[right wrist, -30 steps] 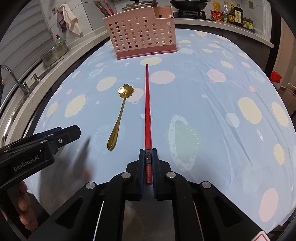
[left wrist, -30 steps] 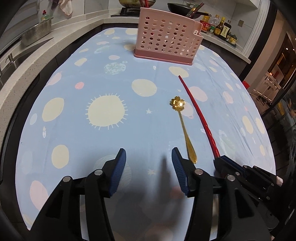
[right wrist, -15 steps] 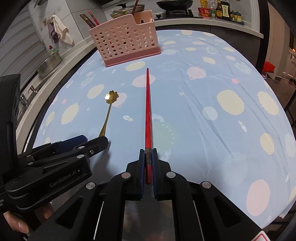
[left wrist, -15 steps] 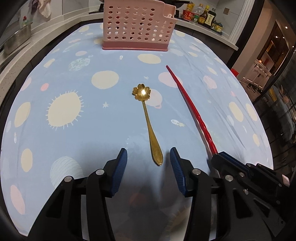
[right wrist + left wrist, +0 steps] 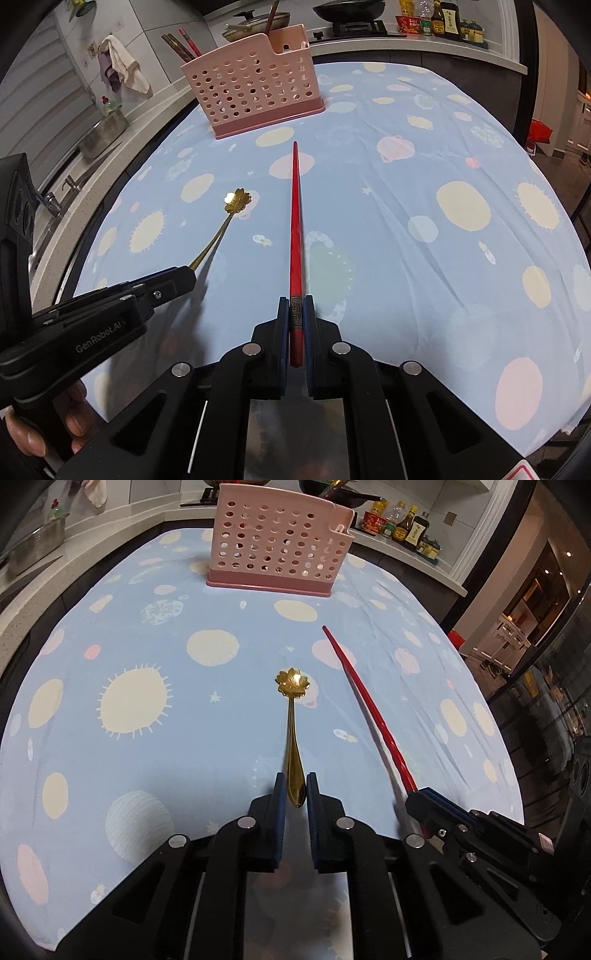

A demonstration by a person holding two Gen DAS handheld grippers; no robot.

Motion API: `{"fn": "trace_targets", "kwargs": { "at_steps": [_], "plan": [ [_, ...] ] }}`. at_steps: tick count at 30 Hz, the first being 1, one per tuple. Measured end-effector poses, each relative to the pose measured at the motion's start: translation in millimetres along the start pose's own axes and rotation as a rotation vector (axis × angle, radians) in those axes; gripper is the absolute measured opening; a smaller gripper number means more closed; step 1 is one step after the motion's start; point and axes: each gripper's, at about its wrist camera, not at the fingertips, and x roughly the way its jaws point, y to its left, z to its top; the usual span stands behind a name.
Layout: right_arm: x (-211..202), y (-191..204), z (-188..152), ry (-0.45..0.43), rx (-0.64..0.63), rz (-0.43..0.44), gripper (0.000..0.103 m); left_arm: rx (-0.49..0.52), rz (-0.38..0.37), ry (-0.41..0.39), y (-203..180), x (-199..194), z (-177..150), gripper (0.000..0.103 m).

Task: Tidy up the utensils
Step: 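Lift and carry the red chopstick and gold spoon over the pink holder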

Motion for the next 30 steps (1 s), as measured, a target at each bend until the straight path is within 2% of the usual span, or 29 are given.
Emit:
{"fn": "trace_targets", "kwargs": {
  "at_steps": [14,15,22,30],
  "plan": [
    [-17,11,13,-0.04,0.0,0.041,0.007,-0.018,0.019,-0.122,5,-45,29,0.007],
    [-18,12,14,-0.04,-0.001,0.043,0.007,-0.016,0.022,-0.125,5,-46,31,0.001],
    [-27,16,22,-0.044,0.0,0.054,0.007,0.013,0.047,-0.14,5,-49,37,0.001],
    [-61,22,55,-0.078,-0.008,0.061,0.007,0.023,0.066,-0.175,12,-73,57,0.001]
  ]
}}
